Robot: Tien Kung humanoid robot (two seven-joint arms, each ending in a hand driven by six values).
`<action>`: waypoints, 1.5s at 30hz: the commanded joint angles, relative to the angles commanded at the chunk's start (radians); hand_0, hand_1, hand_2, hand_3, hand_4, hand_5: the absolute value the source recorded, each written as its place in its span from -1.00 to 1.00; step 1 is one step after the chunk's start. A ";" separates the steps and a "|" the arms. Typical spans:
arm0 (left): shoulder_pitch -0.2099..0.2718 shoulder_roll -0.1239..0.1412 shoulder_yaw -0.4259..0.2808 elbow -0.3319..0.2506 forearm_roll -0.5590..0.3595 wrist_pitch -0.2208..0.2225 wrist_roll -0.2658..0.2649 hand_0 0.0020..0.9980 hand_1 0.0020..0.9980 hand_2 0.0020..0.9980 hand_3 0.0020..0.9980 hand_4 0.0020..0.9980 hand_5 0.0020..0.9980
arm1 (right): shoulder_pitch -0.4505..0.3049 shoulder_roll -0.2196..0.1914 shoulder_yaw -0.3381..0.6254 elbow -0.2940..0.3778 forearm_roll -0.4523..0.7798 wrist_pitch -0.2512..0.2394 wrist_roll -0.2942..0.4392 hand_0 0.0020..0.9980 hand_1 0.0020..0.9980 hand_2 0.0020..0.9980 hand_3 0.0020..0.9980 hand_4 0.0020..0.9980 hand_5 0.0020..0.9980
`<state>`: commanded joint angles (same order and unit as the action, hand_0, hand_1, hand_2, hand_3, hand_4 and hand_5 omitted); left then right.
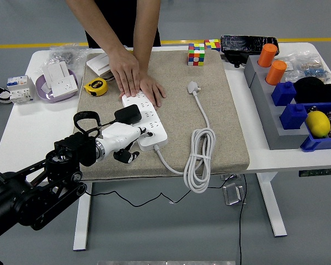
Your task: Pick up the plug,place it near the board,insert it into the board,press the button
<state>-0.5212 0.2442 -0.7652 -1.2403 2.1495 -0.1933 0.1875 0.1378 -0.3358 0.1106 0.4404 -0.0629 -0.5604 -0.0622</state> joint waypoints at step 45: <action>0.168 -0.081 -0.588 -0.151 -0.869 0.141 -0.087 1.00 1.00 1.00 0.98 1.00 0.53 | 0.002 0.014 0.008 -0.001 -0.006 0.002 -0.002 1.00 0.80 0.66 0.66 1.00 1.00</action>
<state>-0.3528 0.1633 -1.3535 -1.3915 1.2800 -0.0525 0.1008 0.1393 -0.3220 0.1189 0.4396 -0.0692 -0.5587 -0.0638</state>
